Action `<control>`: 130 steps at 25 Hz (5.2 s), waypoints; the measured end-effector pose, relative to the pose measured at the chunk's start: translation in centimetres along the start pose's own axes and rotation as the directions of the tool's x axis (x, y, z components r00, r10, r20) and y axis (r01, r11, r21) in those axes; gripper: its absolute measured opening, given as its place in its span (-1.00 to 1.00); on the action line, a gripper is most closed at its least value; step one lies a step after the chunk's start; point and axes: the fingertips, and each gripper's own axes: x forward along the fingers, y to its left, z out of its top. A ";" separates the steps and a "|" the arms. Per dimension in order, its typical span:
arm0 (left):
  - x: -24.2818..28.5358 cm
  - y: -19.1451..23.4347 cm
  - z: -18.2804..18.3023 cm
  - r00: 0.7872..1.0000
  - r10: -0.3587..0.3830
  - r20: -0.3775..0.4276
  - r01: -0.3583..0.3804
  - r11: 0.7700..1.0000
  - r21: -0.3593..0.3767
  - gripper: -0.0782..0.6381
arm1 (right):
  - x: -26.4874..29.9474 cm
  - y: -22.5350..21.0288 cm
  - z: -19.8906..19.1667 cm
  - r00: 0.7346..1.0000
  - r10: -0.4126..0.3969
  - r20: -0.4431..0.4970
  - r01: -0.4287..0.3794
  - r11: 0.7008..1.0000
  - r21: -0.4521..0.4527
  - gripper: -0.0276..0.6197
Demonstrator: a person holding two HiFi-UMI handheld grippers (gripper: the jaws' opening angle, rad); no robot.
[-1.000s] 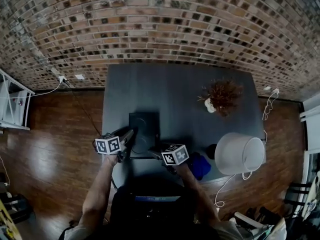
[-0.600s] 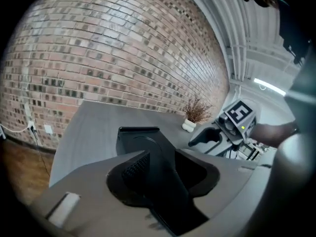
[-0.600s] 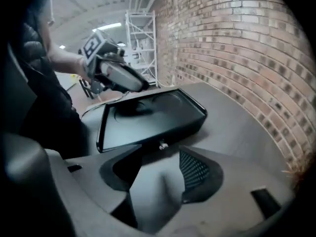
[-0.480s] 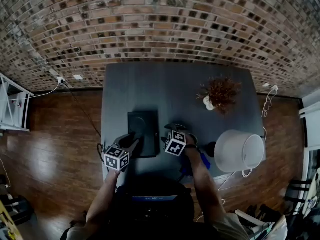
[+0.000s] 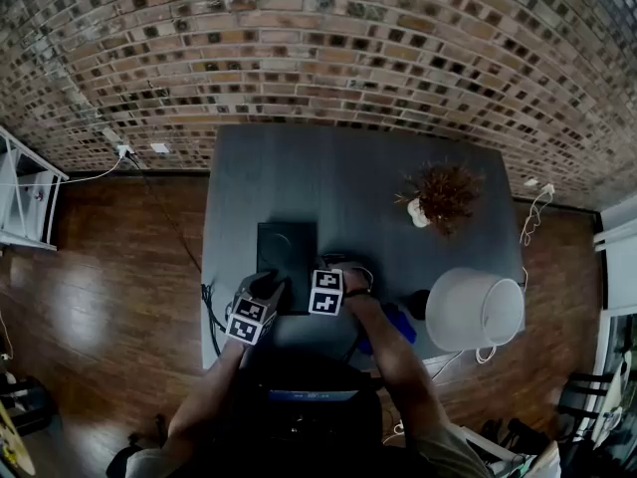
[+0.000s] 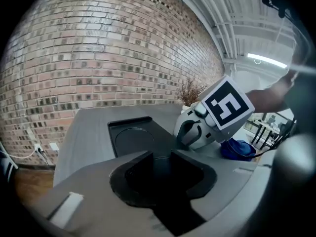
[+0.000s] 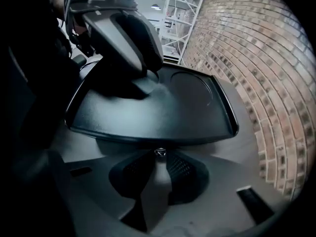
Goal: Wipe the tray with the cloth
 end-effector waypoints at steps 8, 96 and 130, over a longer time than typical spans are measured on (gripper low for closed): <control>-0.2 0.1 0.2 0.999 0.017 0.029 -0.018 1.000 0.014 -0.47 | -1.3 0.0 -6.6 0.979 -0.027 -0.201 0.009 0.996 -0.088 -0.68; -0.5 0.5 0.5 0.995 0.061 0.082 -0.066 0.996 0.058 -0.77 | -0.3 -1.5 -2.6 0.996 0.087 -0.026 -0.084 0.990 0.116 -0.45; -0.2 0.2 0.5 0.994 0.080 0.072 -0.086 0.993 0.081 -0.77 | 1.4 -9.3 -3.1 0.996 -0.081 -0.031 0.087 0.908 0.410 -0.43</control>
